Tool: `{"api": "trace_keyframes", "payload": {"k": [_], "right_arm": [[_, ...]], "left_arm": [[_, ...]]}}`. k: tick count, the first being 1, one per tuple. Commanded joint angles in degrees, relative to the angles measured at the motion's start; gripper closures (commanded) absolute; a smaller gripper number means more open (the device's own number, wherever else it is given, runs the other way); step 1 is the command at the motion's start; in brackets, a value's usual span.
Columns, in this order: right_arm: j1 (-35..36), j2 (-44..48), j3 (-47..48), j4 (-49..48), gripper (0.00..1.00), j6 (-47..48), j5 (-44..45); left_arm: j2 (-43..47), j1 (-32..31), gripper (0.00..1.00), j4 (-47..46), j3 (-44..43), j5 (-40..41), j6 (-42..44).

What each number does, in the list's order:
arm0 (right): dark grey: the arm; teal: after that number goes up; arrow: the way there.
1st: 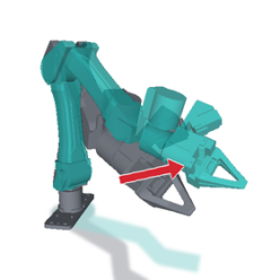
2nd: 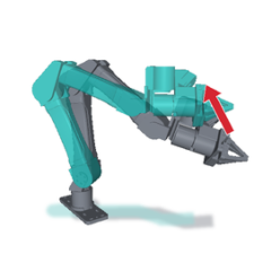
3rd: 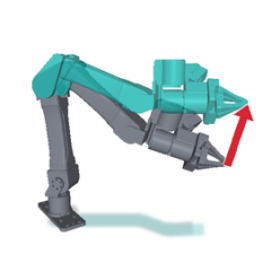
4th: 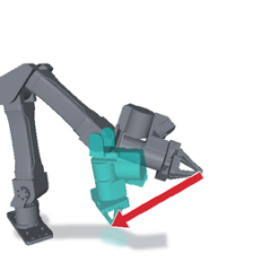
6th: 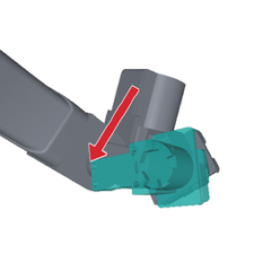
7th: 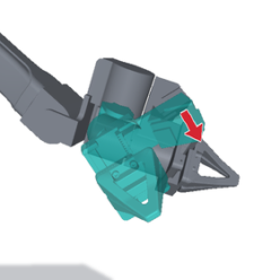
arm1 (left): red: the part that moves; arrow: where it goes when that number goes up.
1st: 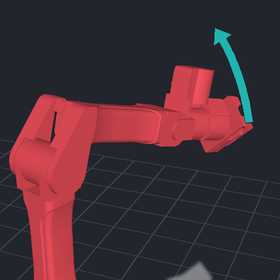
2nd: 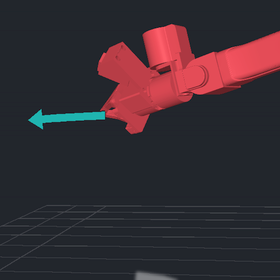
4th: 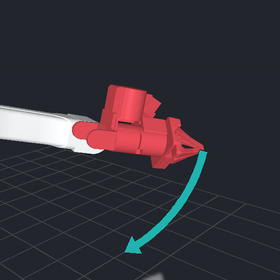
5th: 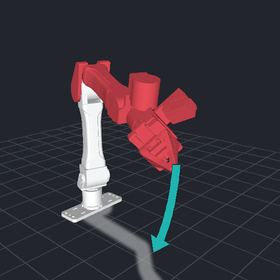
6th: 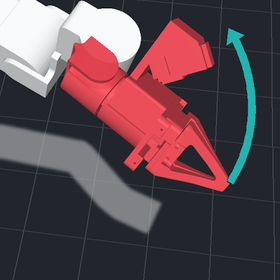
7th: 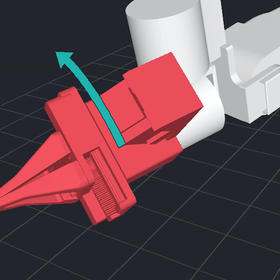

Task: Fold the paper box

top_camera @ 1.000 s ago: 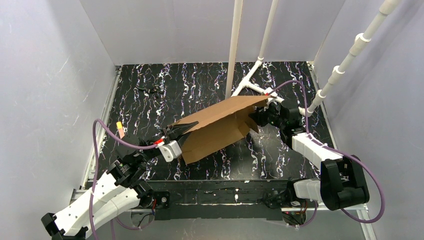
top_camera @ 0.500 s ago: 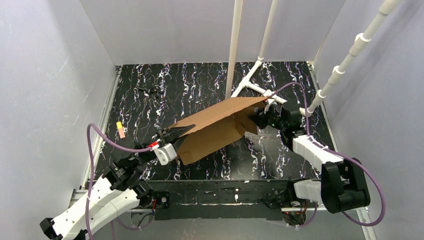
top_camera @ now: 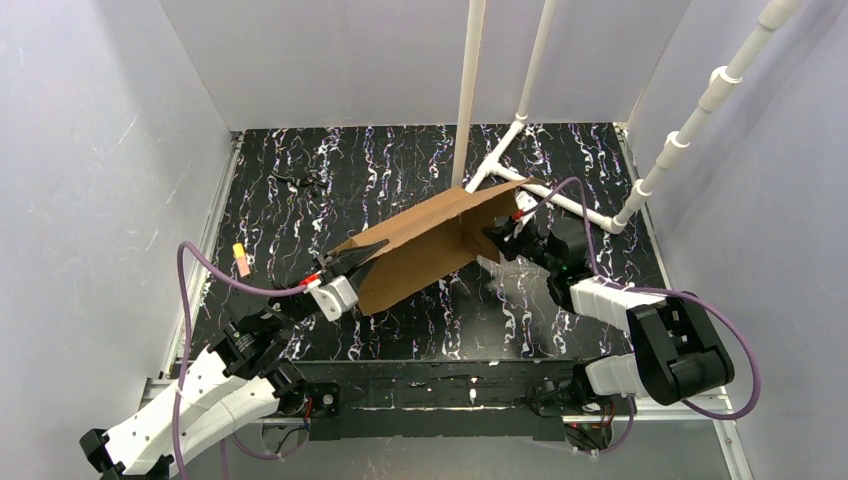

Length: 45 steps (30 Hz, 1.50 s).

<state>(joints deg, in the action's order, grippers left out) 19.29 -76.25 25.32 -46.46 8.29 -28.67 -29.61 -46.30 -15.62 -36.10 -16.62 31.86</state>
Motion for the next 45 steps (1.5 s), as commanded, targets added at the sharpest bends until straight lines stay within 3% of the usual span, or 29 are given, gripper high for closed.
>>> {"api": "trace_keyframes", "payload": {"k": [1,14,25,34,40,45], "right_arm": [[3.20,-0.19,-1.06,-9.73,0.99,3.51,6.03],[5.21,-2.41,-1.32,-12.29,0.99,2.00,13.92],[11.03,-3.82,-1.86,-13.89,0.99,11.87,20.83],[13.84,-4.51,-1.36,-15.66,0.99,12.98,27.23],[13.85,-4.17,-1.07,-14.19,0.98,10.94,25.49],[13.84,-3.73,-1.60,-11.36,0.86,10.55,19.23]], "left_arm": [[-1.01,-0.66,1.00,-3.46,-2.24,6.36,-1.64],[1.85,-1.53,1.00,-6.39,1.44,10.23,-4.74],[1.11,-1.59,1.00,-2.77,1.32,9.68,-3.85],[-0.19,-2.06,1.00,-0.93,0.24,10.54,-3.34],[0.55,-2.21,1.00,4.91,-0.62,7.59,-0.92],[1.49,-2.43,1.00,9.25,-1.42,7.30,0.28]]}}
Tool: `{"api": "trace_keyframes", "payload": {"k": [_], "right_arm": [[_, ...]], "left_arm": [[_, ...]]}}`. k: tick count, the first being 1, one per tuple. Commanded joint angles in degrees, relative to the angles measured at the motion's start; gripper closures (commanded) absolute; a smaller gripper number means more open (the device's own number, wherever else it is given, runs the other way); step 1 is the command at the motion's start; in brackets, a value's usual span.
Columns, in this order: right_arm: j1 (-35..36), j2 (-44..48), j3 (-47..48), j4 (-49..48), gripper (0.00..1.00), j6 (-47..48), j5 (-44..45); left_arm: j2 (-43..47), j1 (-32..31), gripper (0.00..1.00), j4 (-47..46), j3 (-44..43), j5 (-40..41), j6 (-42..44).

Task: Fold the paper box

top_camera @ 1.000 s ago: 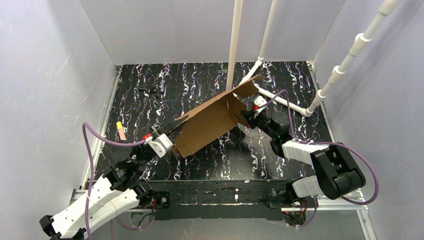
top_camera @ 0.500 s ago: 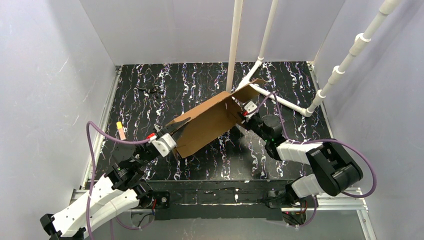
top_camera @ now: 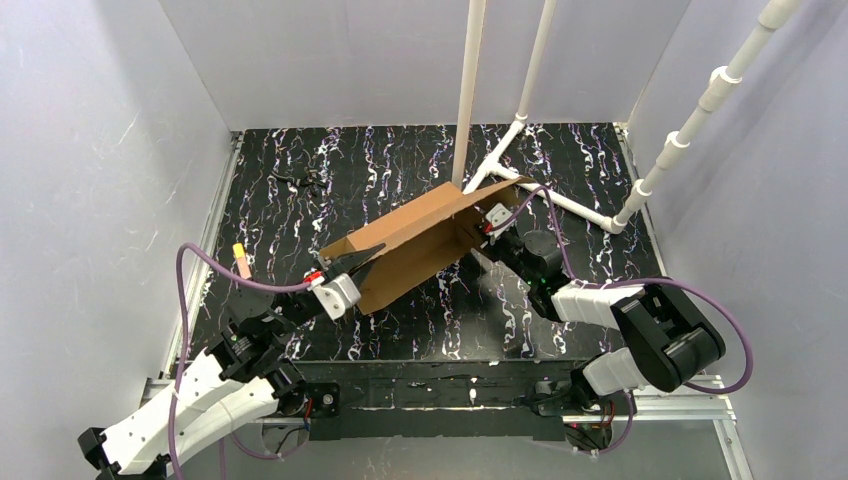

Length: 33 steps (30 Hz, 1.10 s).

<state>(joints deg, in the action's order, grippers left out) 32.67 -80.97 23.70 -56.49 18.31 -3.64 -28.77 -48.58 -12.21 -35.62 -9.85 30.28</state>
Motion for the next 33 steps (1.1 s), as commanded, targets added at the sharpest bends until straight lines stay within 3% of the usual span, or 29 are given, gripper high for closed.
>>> {"api": "trace_keyframes", "payload": {"k": [1,6,11,19,25,29,33], "right_arm": [[0.40,1.33,-0.24,-0.88,0.82,0.84,-6.64],[-1.14,4.10,-0.68,4.18,0.62,1.16,-12.24],[-3.69,5.90,1.51,12.84,0.49,0.70,-20.00],[-8.99,7.28,3.97,24.21,0.45,3.97,-33.88],[-18.45,7.78,7.85,35.15,0.45,6.81,-47.46],[-22.05,6.54,8.67,35.34,0.32,3.59,-47.70],[-22.21,1.32,11.00,34.74,0.30,-1.34,-48.05]], "left_arm": [[0.77,-0.14,1.00,6.70,-2.02,0.46,2.02],[1.15,-0.20,1.00,9.87,-2.78,1.02,2.92],[2.84,-0.20,1.00,9.92,-1.42,1.51,2.98],[3.97,-0.21,1.00,10.05,-1.08,-0.85,1.96],[3.56,-0.20,1.00,10.09,-1.85,-3.69,0.31],[3.13,-0.20,1.00,10.08,-1.78,-5.56,-0.89],[3.46,-0.53,1.00,10.17,-1.68,-6.69,-1.79]]}}
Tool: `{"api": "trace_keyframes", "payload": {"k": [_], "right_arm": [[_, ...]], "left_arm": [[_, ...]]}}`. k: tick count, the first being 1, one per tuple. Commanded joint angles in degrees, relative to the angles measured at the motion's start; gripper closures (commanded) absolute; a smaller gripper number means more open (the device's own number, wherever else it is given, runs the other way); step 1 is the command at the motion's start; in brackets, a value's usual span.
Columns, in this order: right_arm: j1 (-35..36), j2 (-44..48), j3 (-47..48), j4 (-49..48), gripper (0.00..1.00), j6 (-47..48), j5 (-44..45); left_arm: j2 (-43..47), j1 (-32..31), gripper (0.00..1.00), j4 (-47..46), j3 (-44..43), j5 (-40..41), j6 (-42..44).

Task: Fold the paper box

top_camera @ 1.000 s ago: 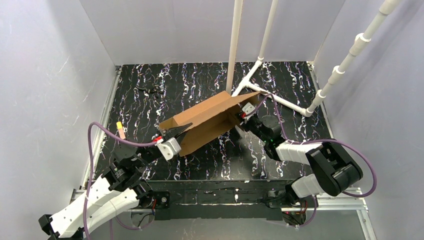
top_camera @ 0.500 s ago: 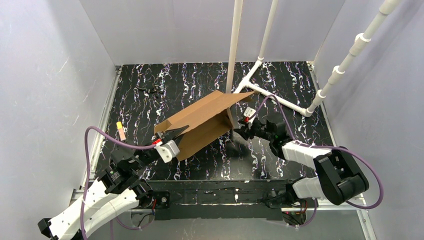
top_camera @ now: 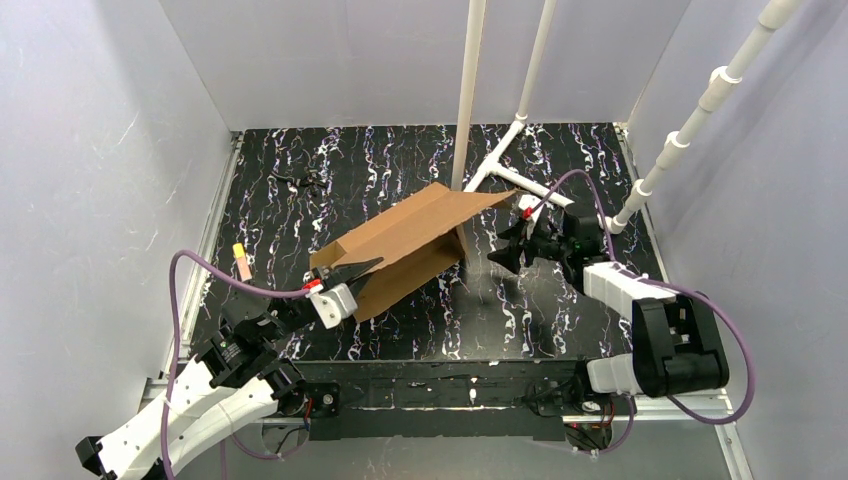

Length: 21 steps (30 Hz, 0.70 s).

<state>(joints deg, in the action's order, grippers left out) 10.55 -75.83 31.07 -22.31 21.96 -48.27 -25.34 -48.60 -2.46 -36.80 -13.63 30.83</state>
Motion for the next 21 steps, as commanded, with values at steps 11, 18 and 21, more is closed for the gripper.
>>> {"api": "trace_keyframes", "payload": {"k": [11,18,21], "right_arm": [[3.52,-11.26,3.71,-13.38,0.25,-15.97,-0.17],[3.52,-10.11,0.79,-18.60,0.18,-16.78,-3.46],[3.52,-10.22,0.94,-19.47,0.17,-16.32,-3.15]], "left_arm": [[1.48,-1.49,1.00,5.18,-1.14,-6.14,-4.53],[4.15,-1.50,1.00,11.33,-2.00,-6.98,-5.01],[5.05,-1.50,1.00,12.19,-2.01,-7.00,-5.73]]}}
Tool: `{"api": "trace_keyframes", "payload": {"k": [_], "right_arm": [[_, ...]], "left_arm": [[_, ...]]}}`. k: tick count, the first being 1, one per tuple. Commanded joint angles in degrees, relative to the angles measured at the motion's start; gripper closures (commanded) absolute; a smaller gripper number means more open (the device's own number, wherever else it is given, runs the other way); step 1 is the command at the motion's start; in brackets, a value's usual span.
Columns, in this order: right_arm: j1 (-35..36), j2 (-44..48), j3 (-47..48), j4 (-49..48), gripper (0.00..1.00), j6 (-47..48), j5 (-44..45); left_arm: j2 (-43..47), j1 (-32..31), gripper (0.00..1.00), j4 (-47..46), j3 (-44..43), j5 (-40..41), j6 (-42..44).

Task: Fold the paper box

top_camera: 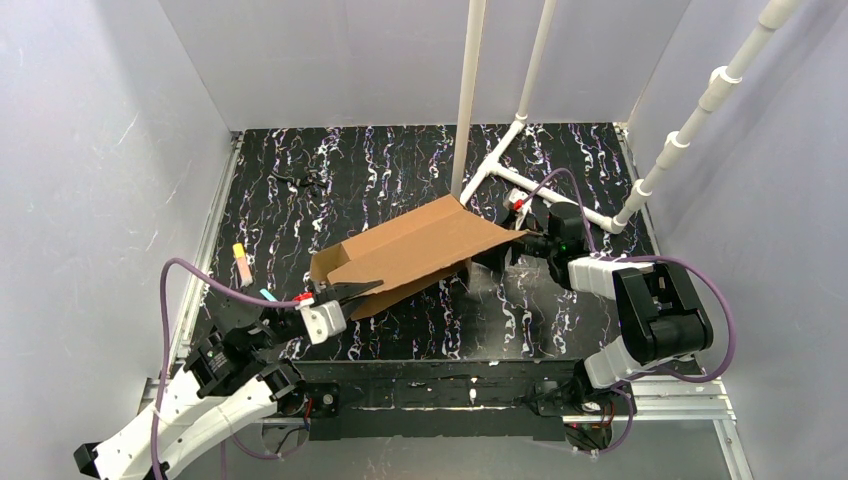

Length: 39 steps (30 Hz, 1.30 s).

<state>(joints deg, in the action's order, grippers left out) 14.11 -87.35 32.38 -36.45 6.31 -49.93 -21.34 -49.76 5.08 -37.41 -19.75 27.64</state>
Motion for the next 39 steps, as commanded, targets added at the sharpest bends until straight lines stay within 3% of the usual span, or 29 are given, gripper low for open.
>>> {"api": "trace_keyframes", "payload": {"k": [1,7,16,29,39], "right_arm": [[-0.05,1.43,-0.77,-6.73,0.16,-0.60,-1.42],[3.57,1.23,-6.01,-21.71,0.07,2.16,3.79],[5.03,-10.41,-5.40,-46.90,0.08,-11.35,11.79],[8.74,-16.78,-4.63,-56.07,0.11,-12.32,17.89],[9.59,-20.09,-2.28,-58.38,0.27,-12.89,18.01]], "left_arm": [[1.24,-0.34,1.00,4.94,-1.49,-0.97,-2.93],[1.01,-0.34,1.00,5.03,-1.13,-1.29,-4.79],[0.80,-0.35,1.00,4.67,-2.03,-2.06,-6.18],[-0.92,-0.34,1.00,0.39,-1.28,-3.61,-9.48],[-0.19,-0.34,1.00,-1.34,-0.54,-3.01,-11.40]]}}
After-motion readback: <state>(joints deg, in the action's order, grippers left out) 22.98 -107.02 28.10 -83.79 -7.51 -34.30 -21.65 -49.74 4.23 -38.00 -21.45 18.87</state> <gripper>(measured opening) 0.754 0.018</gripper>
